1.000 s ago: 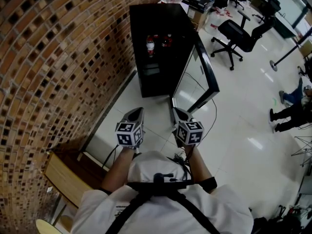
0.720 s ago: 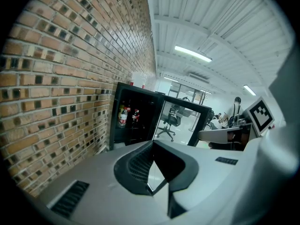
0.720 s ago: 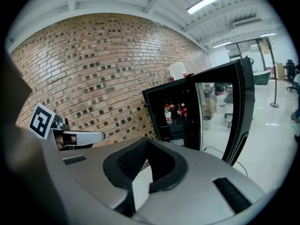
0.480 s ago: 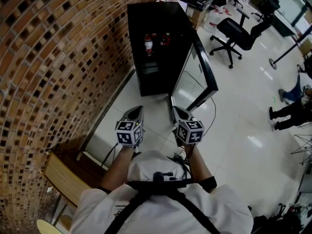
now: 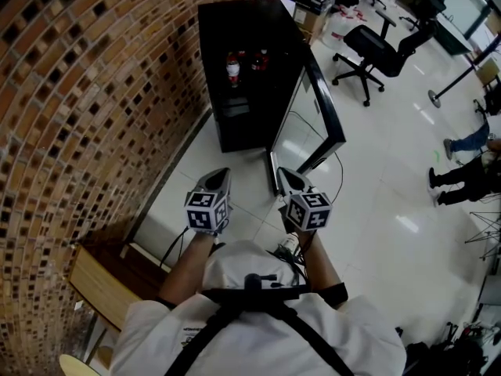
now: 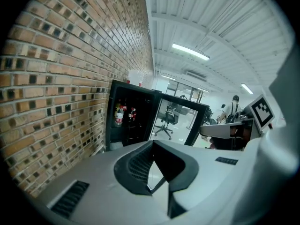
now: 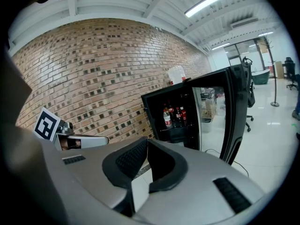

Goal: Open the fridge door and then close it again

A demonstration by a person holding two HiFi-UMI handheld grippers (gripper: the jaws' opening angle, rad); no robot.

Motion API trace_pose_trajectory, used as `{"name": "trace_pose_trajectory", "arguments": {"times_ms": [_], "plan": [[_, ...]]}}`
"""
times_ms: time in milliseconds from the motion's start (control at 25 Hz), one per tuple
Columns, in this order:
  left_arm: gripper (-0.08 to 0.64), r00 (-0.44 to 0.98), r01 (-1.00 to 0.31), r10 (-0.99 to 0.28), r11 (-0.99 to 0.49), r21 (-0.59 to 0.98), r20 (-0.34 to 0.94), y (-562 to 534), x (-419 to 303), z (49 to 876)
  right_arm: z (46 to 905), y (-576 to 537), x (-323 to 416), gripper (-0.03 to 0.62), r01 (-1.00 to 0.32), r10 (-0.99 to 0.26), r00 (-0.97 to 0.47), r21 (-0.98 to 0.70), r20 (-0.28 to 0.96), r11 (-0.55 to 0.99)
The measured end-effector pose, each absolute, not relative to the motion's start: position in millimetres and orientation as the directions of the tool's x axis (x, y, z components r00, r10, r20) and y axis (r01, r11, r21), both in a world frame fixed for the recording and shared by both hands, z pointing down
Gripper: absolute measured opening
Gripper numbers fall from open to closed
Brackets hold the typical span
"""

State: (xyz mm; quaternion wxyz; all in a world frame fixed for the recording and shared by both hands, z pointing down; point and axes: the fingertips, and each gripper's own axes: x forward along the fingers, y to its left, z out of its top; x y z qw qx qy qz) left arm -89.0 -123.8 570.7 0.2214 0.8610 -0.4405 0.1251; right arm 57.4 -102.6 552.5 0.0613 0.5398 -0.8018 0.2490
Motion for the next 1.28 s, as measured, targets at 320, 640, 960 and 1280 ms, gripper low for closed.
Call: {"name": "trace_pose_trajectory", "arguments": {"times_ms": [320,640,960,1280], "plan": [[0.000,0.594,-0.804,-0.688,-0.530,0.271,0.416,-120,-74,573,553,-96,73,0.015,-0.902,-0.847,-0.390,-0.334,0.362,0.273],[0.000,0.596,-0.802,-0.684,-0.532,0.271,0.421,-112,-60,575,548,-88,95,0.015,-0.908,-0.857,-0.375,-0.326,0.355,0.262],[0.000,0.599,-0.799,-0.666,-0.532,0.281,0.445,-100,-35,590,529,-81,115,0.029,-0.907,-0.844,-0.415,-0.223,0.339,0.356],[0.000,0.652,-0.750,-0.569,-0.582,0.314,0.501,-76,34,636,453,-79,148,0.161,-0.781,-0.773,-0.546,0.138,0.324,0.609]]}}
